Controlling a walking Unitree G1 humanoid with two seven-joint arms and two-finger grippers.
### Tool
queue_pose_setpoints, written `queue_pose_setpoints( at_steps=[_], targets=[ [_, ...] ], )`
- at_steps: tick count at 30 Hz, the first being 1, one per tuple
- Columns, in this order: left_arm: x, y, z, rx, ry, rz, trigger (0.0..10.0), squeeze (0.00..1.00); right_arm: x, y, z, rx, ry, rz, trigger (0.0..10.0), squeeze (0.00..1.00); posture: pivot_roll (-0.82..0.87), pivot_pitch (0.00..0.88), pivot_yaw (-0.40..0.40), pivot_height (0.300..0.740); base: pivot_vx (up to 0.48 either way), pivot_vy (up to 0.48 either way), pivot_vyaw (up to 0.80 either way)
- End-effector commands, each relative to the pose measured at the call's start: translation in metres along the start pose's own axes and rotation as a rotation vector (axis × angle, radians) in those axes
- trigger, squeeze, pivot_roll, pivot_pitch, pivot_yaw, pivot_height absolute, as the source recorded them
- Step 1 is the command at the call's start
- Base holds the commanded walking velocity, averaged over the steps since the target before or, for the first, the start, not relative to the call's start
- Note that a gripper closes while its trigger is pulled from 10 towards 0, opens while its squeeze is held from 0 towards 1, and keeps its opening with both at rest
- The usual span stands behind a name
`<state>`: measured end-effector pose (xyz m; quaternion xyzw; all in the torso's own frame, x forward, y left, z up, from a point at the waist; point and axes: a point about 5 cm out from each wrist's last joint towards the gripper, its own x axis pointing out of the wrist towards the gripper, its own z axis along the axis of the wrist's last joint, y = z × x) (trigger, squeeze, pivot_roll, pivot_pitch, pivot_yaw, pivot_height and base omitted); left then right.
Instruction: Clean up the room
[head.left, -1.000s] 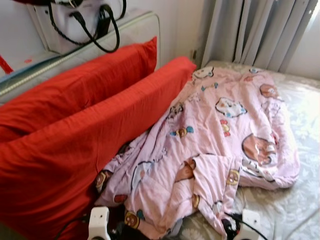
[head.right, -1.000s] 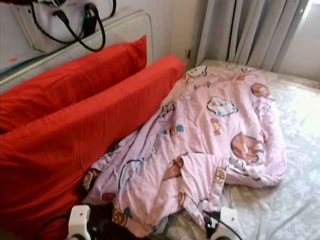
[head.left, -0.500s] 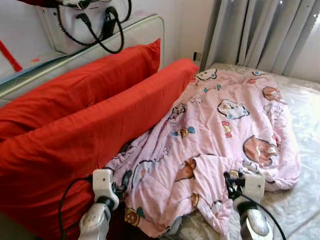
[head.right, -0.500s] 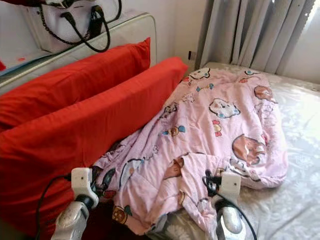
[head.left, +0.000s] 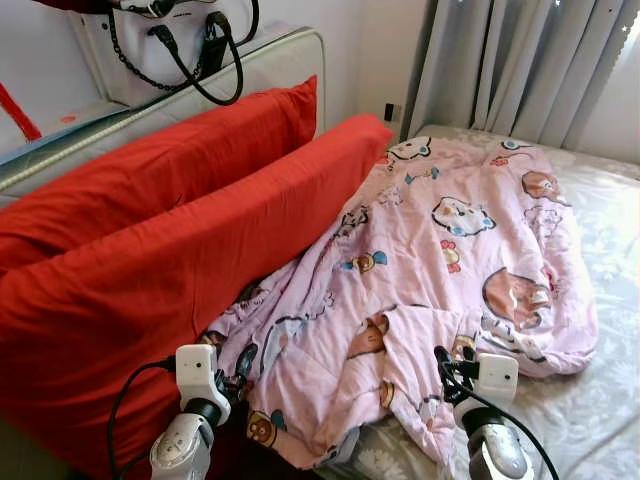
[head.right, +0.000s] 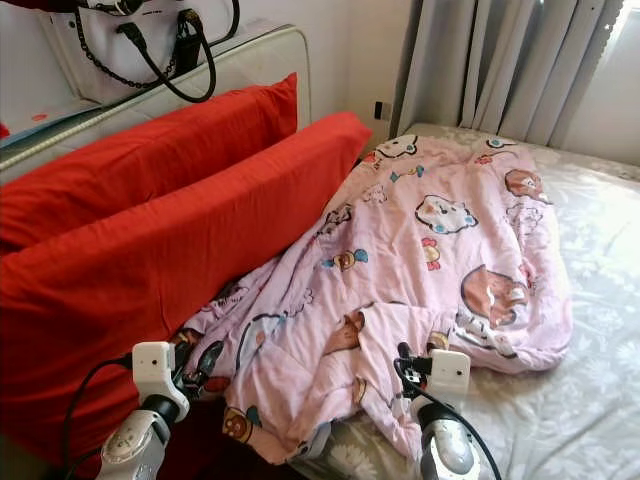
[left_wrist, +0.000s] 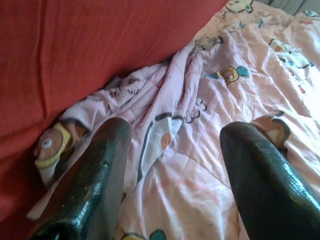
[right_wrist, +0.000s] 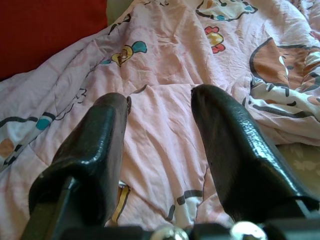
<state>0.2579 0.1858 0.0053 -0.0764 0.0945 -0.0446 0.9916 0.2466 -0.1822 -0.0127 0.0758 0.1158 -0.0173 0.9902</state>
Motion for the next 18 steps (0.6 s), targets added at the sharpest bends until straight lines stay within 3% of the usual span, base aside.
queue_pose_setpoints(
  at_steps=[1,3,7,18],
  targets=[
    [0.0,0.0014,0.0022,-0.005,-0.005,0.011,10.0,0.0,0.0012,0.0024,0.001,-0.002,0.001,0.0,10.0,0.0,0.06,0.0,0.017,0.69,0.0,0.0,0.0],
    [0.0019,0.0007,0.0052,-0.009,-0.012,0.016,10.0,0.0,0.0028,0.0027,-0.0016,-0.026,0.043,-0.001,10.0,0.0,0.06,0.0,0.015,0.685,0.0,0.0,0.0],
    [0.0038,0.0004,0.0071,-0.012,-0.015,0.02,10.0,0.0,0.0029,0.0025,-0.0001,0.0,0.025,0.002,10.0,0.0,0.06,0.012,0.013,0.656,0.0,0.0,0.0],
    [0.0015,-0.0008,0.0054,-0.019,-0.006,0.02,10.0,0.0,0.0059,0.0054,0.0017,0.016,0.026,0.004,10.0,0.0,0.07,0.022,0.011,0.656,0.0,0.0,0.0]
  ],
)
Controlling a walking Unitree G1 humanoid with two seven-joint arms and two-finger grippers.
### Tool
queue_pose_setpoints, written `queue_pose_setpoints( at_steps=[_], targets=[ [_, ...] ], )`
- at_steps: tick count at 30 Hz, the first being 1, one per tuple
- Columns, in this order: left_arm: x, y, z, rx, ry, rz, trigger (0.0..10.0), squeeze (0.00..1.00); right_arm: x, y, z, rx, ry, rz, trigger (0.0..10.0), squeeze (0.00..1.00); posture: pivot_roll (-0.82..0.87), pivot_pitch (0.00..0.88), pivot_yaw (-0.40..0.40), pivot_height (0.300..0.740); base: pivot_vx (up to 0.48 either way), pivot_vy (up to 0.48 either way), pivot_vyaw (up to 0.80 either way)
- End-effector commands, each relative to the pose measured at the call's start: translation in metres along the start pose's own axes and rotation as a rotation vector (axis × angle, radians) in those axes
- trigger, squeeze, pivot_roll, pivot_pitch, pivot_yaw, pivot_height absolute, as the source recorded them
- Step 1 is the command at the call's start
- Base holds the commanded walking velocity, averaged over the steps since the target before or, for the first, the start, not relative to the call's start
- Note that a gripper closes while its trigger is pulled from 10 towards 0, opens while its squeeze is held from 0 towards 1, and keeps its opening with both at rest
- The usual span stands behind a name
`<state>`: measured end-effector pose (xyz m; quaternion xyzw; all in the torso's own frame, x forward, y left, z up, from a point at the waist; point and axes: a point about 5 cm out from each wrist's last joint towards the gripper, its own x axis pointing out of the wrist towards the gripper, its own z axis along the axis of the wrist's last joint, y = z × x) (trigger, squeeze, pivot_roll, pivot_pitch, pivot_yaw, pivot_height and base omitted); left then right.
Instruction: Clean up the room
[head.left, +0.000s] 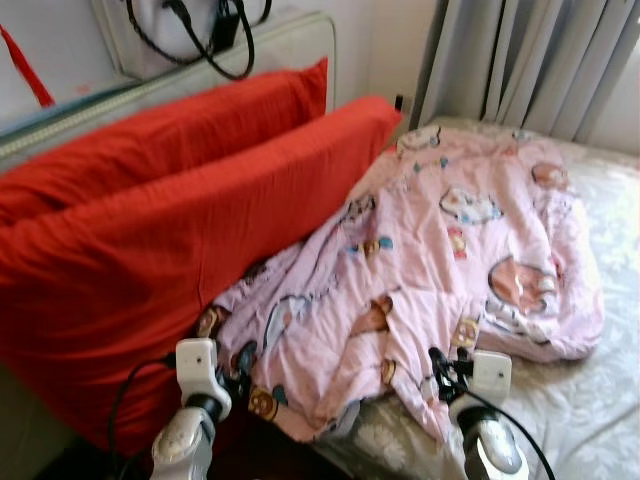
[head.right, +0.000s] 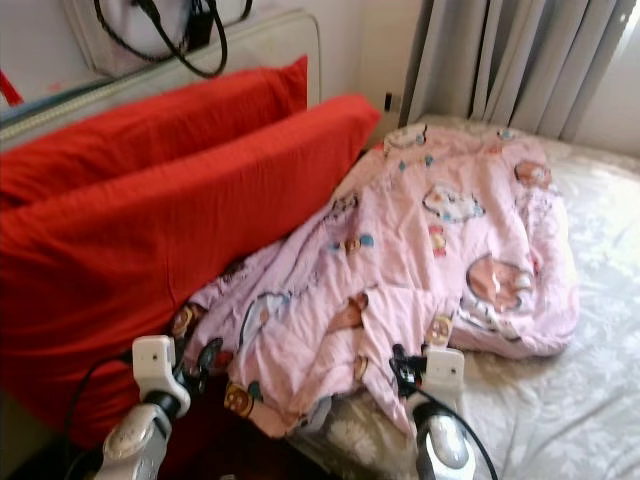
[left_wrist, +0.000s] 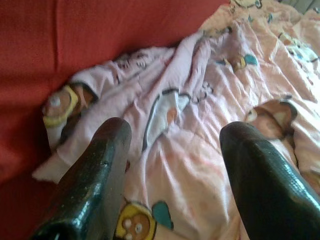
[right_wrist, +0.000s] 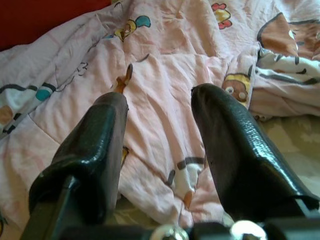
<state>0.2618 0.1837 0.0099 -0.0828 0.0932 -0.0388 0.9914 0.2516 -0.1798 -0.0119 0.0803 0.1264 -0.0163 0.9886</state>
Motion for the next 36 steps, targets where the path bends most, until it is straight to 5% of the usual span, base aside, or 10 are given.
queue_pose_setpoints(
  at_steps=[1,12,36],
  targets=[
    [-0.002,0.002,0.0,-0.005,-0.001,0.01,10.0,0.0,0.001,0.003,0.0,0.008,0.006,0.004,10.0,0.0,0.07,0.022,0.011,0.656,0.0,0.0,0.0],
    [-0.003,-0.002,-0.004,-0.011,0.016,0.003,10.0,0.0,0.001,0.009,-0.006,0.008,0.044,0.051,10.0,0.0,0.07,0.02,0.008,0.617,0.0,0.0,0.0],
    [-0.003,-0.006,-0.008,-0.017,0.05,-0.018,10.0,0.0,0.0,0.008,-0.01,0.004,0.077,0.048,10.0,0.0,0.07,0.021,0.008,0.617,0.0,0.0,0.0]
  ],
)
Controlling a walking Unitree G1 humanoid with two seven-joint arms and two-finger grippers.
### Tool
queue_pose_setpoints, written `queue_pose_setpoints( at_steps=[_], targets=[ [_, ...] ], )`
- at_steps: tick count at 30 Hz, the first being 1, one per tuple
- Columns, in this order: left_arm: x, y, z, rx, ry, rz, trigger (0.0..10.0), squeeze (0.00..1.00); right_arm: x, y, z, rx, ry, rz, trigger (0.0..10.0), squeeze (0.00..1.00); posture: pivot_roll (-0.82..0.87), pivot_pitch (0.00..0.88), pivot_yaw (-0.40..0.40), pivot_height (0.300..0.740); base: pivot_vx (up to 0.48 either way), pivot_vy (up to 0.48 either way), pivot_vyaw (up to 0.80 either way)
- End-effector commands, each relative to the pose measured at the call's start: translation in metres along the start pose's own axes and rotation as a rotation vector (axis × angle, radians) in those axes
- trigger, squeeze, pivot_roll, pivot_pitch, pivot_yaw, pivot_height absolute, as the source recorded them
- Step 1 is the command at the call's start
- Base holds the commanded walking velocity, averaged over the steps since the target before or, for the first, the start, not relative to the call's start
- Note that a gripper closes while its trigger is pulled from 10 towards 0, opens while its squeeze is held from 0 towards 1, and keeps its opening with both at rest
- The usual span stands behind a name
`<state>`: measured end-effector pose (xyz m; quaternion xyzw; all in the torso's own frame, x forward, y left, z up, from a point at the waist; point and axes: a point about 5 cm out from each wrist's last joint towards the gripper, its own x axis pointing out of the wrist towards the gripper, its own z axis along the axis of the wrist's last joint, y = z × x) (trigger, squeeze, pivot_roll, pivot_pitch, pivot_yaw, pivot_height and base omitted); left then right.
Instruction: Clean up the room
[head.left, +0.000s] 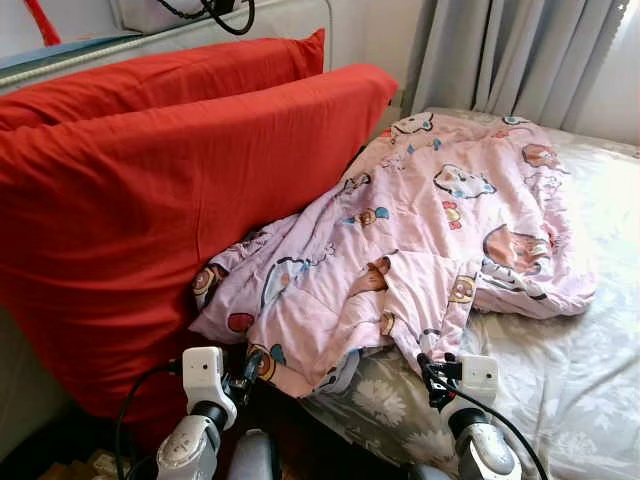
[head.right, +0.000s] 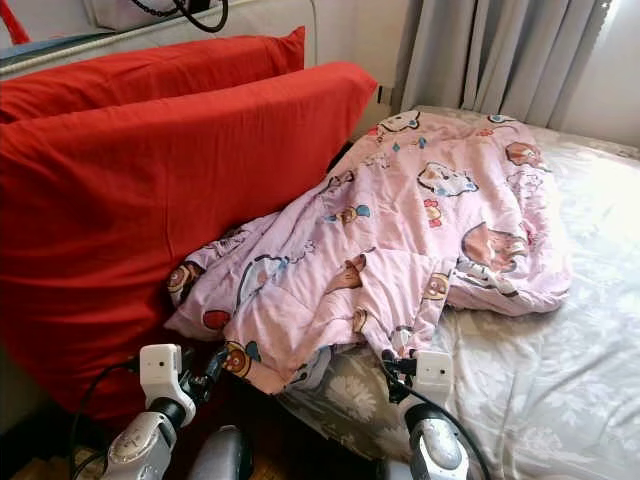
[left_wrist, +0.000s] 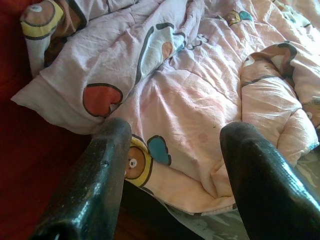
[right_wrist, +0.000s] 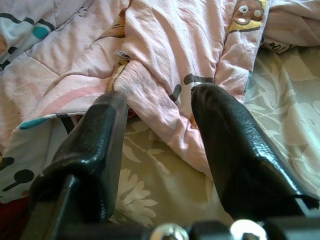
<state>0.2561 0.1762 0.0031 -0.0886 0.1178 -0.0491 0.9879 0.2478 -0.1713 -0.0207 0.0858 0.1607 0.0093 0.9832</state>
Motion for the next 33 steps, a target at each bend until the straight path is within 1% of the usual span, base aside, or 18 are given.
queue_pose_setpoints(
  at_steps=[1,3,7,10,25,33],
  targets=[
    [0.0004,0.0002,0.0013,-0.005,0.0,0.0,10.0,0.0,0.0011,0.0009,0.0005,0.0,0.003,0.001,10.0,0.0,0.07,0.021,0.008,0.617,0.0,0.0,0.0],
    [0.0003,0.0,0.0015,-0.004,0.0,-0.002,10.0,0.0,0.0014,0.0011,-0.0008,-0.008,0.018,0.0,10.0,0.0,0.07,0.021,0.008,0.617,0.0,0.0,0.0],
    [0.0,0.0,0.0002,0.0,0.007,-0.005,10.0,0.0,0.002,0.0015,-0.002,-0.013,0.035,-0.001,10.0,0.0,0.07,0.022,0.009,0.592,0.0,0.0,0.0],
    [-0.0002,-0.0001,-0.0001,-0.002,0.008,-0.002,10.0,0.0,0.0016,0.0018,0.0008,0.006,-0.001,0.001,10.0,0.0,0.07,0.024,0.008,0.592,0.0,0.0,0.0],
    [0.0003,-0.0037,-0.0016,0.001,0.012,-0.016,10.0,0.0,0.0013,0.0032,-0.0014,0.012,0.013,0.001,10.0,0.0,0.06,0.024,0.007,0.592,0.0,0.0,0.0],
    [0.0008,-0.0037,-0.0016,-0.001,0.013,-0.019,10.0,0.0,0.0014,0.0074,-0.0031,0.012,0.024,0.044,10.0,0.0,0.06,0.024,0.007,0.592,0.0,0.0,0.0]
  ],
)
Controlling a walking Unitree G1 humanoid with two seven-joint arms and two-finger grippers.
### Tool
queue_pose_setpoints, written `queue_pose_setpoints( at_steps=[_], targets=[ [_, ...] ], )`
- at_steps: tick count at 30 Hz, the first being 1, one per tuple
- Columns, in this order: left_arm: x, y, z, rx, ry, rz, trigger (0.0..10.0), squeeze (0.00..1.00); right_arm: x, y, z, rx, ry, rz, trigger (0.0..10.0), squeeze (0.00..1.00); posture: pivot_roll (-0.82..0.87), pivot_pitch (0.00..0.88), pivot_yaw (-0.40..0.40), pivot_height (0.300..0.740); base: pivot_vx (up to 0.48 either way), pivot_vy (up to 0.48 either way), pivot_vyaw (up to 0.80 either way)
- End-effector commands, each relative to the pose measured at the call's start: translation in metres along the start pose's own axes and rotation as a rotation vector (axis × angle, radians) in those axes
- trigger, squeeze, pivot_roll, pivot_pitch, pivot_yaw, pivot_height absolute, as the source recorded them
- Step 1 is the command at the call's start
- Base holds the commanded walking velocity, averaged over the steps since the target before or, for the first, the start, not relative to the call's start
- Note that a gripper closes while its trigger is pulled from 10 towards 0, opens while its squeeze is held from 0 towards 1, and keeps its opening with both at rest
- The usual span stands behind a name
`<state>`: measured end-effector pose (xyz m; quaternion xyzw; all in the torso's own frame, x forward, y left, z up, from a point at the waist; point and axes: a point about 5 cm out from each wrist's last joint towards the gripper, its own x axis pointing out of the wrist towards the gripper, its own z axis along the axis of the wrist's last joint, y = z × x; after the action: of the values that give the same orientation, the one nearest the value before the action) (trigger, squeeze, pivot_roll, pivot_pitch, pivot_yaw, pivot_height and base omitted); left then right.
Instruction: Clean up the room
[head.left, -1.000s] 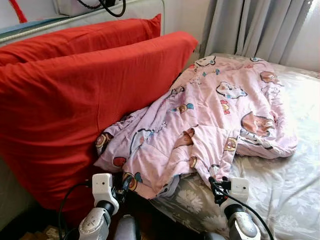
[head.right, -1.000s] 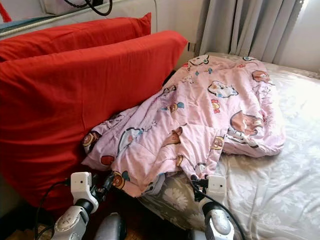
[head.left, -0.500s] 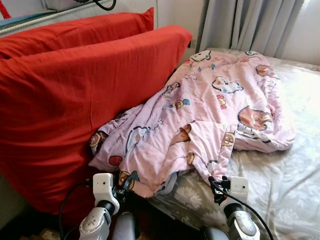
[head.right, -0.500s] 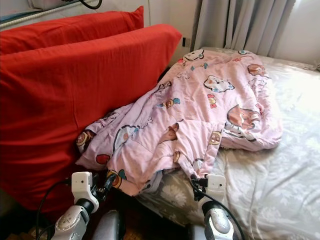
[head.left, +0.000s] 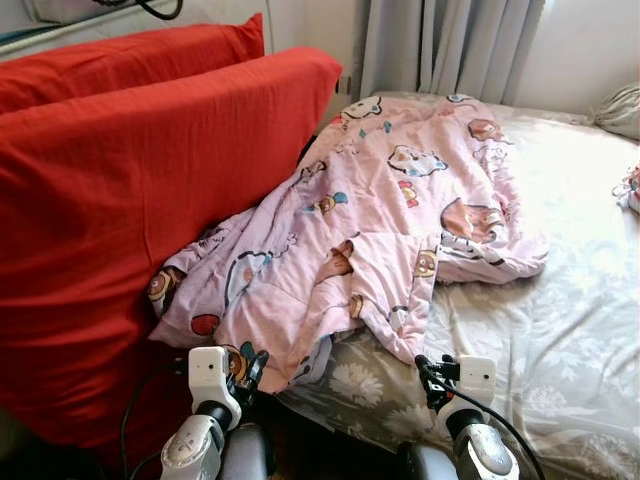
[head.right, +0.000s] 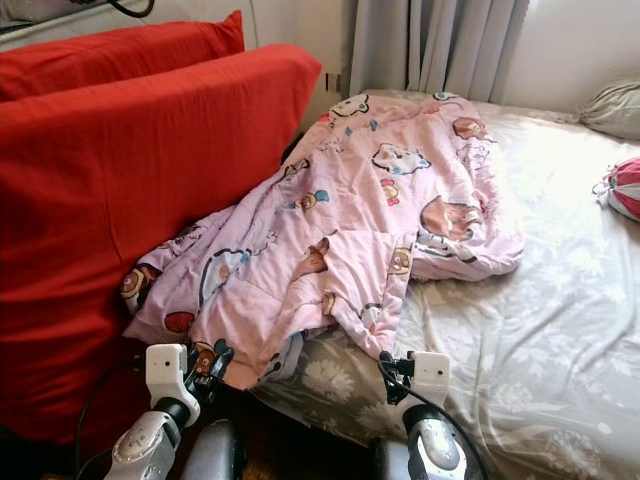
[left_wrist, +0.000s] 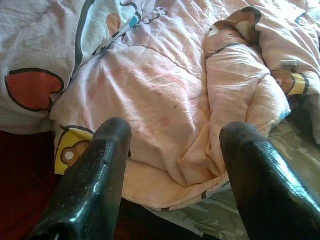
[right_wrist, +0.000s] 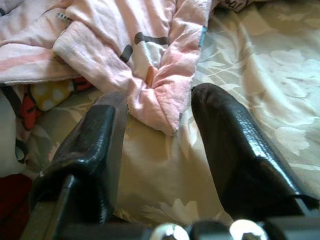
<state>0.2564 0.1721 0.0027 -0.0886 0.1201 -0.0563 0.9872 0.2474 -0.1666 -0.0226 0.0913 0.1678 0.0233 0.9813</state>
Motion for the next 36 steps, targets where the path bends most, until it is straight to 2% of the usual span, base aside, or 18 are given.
queue_pose_setpoints(
  at_steps=[1,8,22,28,31,36],
  targets=[
    [0.0,0.0,0.0,-0.003,0.006,-0.005,10.0,0.0,0.001,0.004,0.0,-0.004,0.008,0.032,10.0,0.0,0.06,0.024,0.007,0.592,0.255,0.0,0.0],
    [0.0,0.001,-0.001,-0.001,0.011,-0.004,10.0,0.0,0.002,0.006,0.0,0.017,0.007,0.031,10.0,0.0,0.06,0.023,0.006,0.592,0.265,0.0,0.56],
    [0.0,0.001,-0.002,-0.002,0.017,-0.012,10.0,0.0,0.004,0.002,0.004,0.041,-0.005,-0.011,10.0,0.0,0.06,0.034,0.012,0.592,0.316,0.0,0.0],
    [-0.002,0.0,-0.004,0.0,0.019,-0.019,10.0,0.0,0.008,-0.001,0.005,0.009,0.033,-0.043,10.0,0.0,0.06,0.034,0.013,0.592,0.456,0.0,0.0],
    [-0.004,0.0,-0.005,0.0,0.019,-0.019,10.0,0.0,0.01,-0.008,0.007,0.007,0.042,-0.109,10.0,0.0,0.07,0.036,0.015,0.592,0.435,0.0,0.0],
    [-0.008,0.002,-0.006,0.007,0.018,-0.021,10.0,0.0,0.015,-0.011,0.009,0.011,0.09,-0.133,10.0,0.0,0.07,0.051,0.024,0.592,0.107,0.0,0.0]
  ],
)
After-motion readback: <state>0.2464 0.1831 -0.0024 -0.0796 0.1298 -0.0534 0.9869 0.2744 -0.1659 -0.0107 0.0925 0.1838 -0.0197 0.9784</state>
